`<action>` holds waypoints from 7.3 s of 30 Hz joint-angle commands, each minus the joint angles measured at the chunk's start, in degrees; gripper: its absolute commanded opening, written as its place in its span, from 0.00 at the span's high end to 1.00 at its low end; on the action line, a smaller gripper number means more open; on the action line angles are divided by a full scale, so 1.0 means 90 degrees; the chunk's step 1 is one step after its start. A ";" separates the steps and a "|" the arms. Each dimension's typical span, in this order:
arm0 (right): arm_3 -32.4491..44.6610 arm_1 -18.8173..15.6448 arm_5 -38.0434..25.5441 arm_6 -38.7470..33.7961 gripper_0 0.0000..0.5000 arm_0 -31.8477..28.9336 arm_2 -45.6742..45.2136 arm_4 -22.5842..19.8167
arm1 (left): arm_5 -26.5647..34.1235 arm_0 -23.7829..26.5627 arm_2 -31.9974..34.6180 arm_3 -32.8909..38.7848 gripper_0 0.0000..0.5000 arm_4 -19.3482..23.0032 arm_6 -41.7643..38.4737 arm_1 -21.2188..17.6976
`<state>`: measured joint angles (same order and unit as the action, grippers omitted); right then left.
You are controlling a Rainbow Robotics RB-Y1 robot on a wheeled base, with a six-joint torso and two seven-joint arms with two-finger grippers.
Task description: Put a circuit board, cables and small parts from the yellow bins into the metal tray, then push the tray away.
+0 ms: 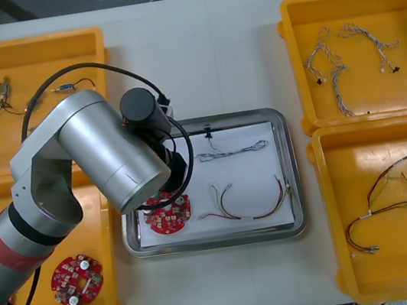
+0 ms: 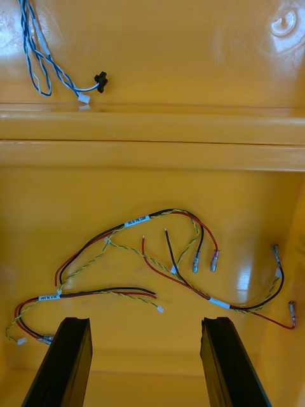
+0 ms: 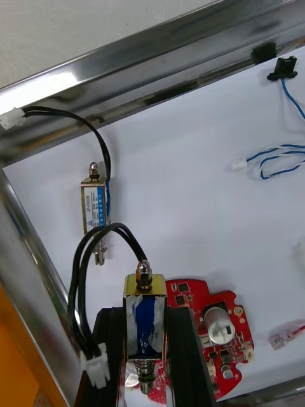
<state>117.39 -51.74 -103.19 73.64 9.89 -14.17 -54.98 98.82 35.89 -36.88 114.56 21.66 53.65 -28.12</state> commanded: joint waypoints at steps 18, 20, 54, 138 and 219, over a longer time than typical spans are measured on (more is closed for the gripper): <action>0.0052 -0.0042 -0.0039 -0.0008 0.00 -0.0064 -0.0134 -0.0033 | -0.0590 0.0475 -0.0365 -0.0776 1.00 -0.0522 -0.0658 0.0526; 0.0052 -0.0042 -0.0039 -0.0008 0.00 -0.0064 -0.0134 -0.0033 | -0.0590 0.0494 -0.0365 -0.0893 1.00 -0.0600 -0.0648 0.0585; 0.0052 -0.0042 -0.0039 -0.0008 0.00 -0.0064 -0.0134 -0.0033 | -0.0951 0.0612 -0.0336 -0.1586 0.59 -0.0942 -0.0736 0.0888; 0.0872 0.0143 0.0010 0.0041 0.00 0.0024 0.0491 -0.0063 | 0.1187 -0.1420 0.5104 0.0718 0.00 0.3726 0.1373 -0.2970; -0.0515 0.2907 0.1749 0.1066 0.00 0.5473 1.0032 0.1900 | 0.0982 -0.1830 0.5494 0.0982 0.00 0.3726 0.1539 -0.2970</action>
<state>113.37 -28.16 -88.00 82.82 57.18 75.13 -38.40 108.13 20.46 10.75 121.90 54.81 64.67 -52.23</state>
